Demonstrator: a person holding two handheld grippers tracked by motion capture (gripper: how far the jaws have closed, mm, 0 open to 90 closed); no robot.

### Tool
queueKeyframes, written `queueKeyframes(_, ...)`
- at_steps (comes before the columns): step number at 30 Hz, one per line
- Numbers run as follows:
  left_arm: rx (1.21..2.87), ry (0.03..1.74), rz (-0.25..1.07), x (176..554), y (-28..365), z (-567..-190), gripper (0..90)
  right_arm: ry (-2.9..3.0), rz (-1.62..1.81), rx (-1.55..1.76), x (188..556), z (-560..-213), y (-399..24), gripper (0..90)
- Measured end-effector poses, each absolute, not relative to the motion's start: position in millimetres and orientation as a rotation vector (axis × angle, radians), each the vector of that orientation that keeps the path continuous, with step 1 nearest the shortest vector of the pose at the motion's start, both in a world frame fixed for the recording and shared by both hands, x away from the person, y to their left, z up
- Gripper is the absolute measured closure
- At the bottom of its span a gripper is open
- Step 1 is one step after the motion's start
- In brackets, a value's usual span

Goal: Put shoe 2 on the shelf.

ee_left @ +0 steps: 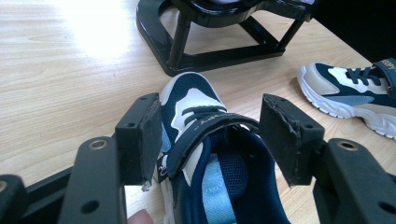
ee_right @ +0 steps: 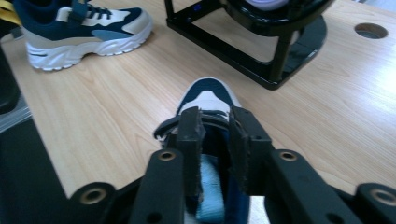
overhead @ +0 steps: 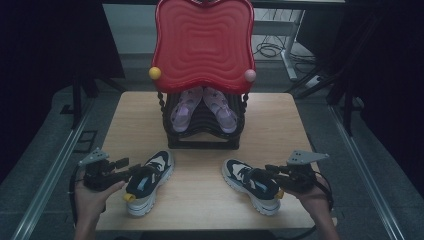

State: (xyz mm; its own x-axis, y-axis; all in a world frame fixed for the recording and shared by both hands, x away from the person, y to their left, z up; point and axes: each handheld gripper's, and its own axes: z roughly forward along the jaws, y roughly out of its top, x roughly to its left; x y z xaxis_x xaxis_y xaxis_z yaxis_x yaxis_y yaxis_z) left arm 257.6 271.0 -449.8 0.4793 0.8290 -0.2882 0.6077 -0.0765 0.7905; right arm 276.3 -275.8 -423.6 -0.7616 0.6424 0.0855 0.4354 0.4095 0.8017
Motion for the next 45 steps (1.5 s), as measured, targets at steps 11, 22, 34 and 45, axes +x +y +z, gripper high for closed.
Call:
queueKeyframes(11,1.818,1.224,0.271,259.9,273.7,-455.4,41.3,2.370,1.254,1.035,285.8,-428.7,-284.2,62.1)
queueKeyframes(22,1.941,1.238,0.223,268.0,271.1,-471.5,44.5,2.343,1.245,1.071,284.6,-434.4,-289.4,58.2)
queueKeyframes(34,2.073,1.239,0.226,272.5,260.9,-480.6,61.3,2.397,1.202,1.090,289.0,-439.9,-288.4,54.3)
queueKeyframes(45,2.083,1.262,0.246,272.8,258.8,-482.0,69.3,2.526,1.103,1.089,304.5,-447.6,-277.7,53.5)
